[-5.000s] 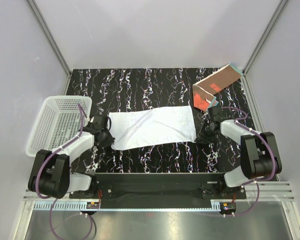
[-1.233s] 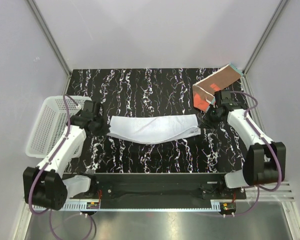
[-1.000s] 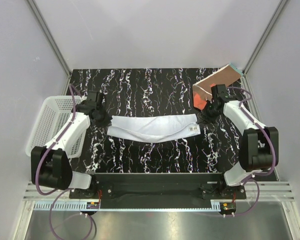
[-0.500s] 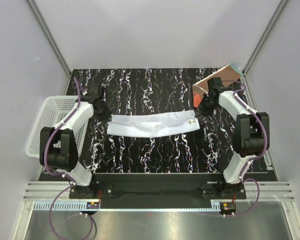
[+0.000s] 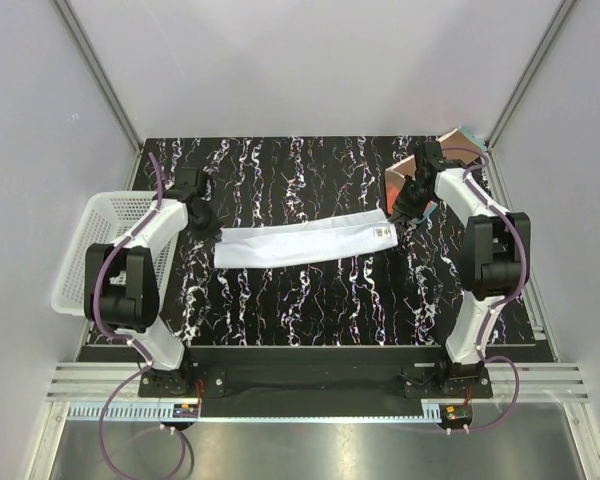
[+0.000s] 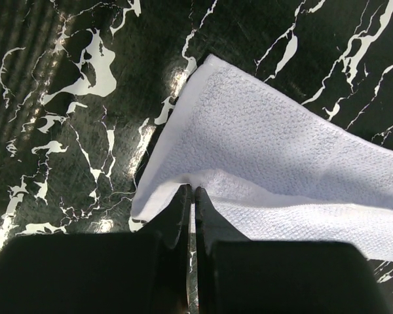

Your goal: Roll the towels

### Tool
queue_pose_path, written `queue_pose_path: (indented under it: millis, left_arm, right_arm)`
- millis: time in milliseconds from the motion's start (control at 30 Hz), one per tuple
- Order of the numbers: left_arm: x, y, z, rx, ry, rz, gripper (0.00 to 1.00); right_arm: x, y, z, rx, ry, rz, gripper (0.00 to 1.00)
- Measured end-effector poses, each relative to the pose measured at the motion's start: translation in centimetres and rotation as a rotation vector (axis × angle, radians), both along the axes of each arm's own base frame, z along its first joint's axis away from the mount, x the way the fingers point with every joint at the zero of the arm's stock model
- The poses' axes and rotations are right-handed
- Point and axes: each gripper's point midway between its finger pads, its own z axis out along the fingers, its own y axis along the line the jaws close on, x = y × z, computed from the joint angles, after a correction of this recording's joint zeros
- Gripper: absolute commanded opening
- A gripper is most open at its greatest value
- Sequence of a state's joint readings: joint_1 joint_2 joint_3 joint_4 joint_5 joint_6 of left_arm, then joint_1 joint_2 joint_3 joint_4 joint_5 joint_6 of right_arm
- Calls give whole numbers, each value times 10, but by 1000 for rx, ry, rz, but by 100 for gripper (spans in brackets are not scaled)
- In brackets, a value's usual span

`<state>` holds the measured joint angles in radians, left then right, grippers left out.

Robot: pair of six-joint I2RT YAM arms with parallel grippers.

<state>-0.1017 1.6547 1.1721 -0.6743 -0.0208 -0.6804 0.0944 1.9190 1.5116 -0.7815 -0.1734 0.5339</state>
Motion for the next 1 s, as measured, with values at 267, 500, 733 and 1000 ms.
queue_pose_path:
  millis: [267,500,733,1000]
  left_arm:
    - [9,2,-2,-2,-5,7,0]
    - [20,6,-7,-3,1,23,0]
    - [40,11,-35,0,58,44,10]
    - [41,4,-43,-18,81,14,99]
  right_arm:
    - [18,-3,-7,-2,14,-5,0]
    - [55,-1,-9,7,-17,-7,0]
    - [92,5,-31,34,-14,6,52]
    - [107,5,-26,45,-38,20,79]
